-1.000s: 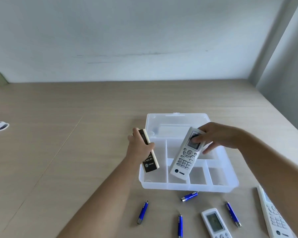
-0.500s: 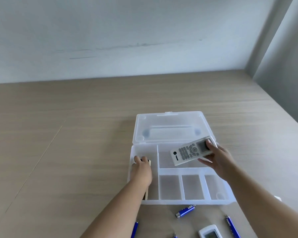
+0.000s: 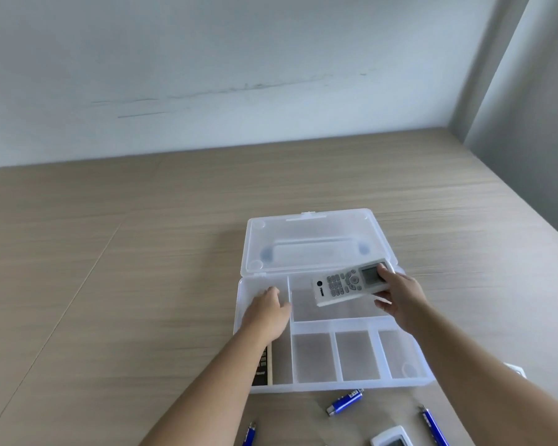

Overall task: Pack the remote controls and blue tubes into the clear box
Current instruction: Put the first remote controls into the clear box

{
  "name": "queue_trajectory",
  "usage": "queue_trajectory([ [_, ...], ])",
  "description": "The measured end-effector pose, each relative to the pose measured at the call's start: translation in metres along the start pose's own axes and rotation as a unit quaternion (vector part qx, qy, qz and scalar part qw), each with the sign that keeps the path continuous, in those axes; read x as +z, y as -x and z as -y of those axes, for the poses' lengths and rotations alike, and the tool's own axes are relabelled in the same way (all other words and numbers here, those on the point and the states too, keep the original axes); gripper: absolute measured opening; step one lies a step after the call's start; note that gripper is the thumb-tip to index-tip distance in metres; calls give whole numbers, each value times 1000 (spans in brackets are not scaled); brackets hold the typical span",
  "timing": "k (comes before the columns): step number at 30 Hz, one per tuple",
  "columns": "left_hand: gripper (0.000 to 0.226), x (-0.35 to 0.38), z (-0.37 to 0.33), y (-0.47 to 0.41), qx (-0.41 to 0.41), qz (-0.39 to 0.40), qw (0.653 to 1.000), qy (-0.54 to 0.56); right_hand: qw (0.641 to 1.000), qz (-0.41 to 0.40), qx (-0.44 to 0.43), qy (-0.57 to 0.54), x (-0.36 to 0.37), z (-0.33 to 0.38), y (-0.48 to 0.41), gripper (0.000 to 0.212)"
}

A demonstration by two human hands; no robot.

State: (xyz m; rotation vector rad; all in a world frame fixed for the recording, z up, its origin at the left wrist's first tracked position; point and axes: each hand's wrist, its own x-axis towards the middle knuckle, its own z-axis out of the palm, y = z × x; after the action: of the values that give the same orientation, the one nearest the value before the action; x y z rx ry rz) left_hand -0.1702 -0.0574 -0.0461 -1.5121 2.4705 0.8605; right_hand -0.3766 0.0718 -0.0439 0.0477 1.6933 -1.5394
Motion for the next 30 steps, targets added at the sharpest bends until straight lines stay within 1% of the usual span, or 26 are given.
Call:
queue_trajectory([
  [1,29,0,-6,1,-27,31,997,72,1000,-7,5,26,3,0,-2,17],
  [2,24,1,-11,2,-38,52,993,103,999,-14,12,44,6,-1,-3,18],
  [3,20,3,-14,2,-35,59,993,95,998,-21,18,59,9,-1,-5,19],
  [5,19,6,-19,3,-29,41,998,49,995,-39,31,84,15,-2,-8,19],
  [9,17,9,-24,0,-39,11,999,10,992,-47,64,95,31,-1,-11,8],
  [12,18,10,-25,-2,-36,10,999,1,982,-47,97,156,46,-3,-12,14],
  [13,20,9,-25,-2,-35,8,999,1,974,-38,100,201,51,-3,-12,12],
  [14,22,10,-26,-2,-36,7,999,3,956,-21,88,280,54,-3,-10,13],
  [15,24,10,-25,-2,-36,6,999,4,926,-4,66,373,56,-4,-10,22],
  [17,24,10,-24,-3,-36,4,999,5,852,2,31,523,56,-9,-9,58],
  [18,22,11,-23,-3,-34,4,999,4,825,-10,23,565,55,-13,-9,75],
  [19,21,11,-23,-4,-31,4,999,6,812,-22,14,583,55,-18,-10,85],
  [20,19,11,-22,-4,-29,4,1000,9,807,-35,4,590,57,-22,-10,88],
  [23,19,12,-21,-5,-27,9,999,20,776,-68,-35,626,61,-28,-9,79],
  [24,19,13,-20,-5,-25,10,999,24,774,-73,-42,628,61,-28,-8,76],
  [28,16,12,-20,-7,-23,8,999,25,795,-65,-47,601,55,-29,-11,71],
  [29,16,12,-20,-6,-23,8,1000,19,793,-64,-53,603,54,-29,-11,71],
  [30,17,11,-21,-6,-23,10,1000,15,784,-58,-64,615,54,-28,-11,69],
])
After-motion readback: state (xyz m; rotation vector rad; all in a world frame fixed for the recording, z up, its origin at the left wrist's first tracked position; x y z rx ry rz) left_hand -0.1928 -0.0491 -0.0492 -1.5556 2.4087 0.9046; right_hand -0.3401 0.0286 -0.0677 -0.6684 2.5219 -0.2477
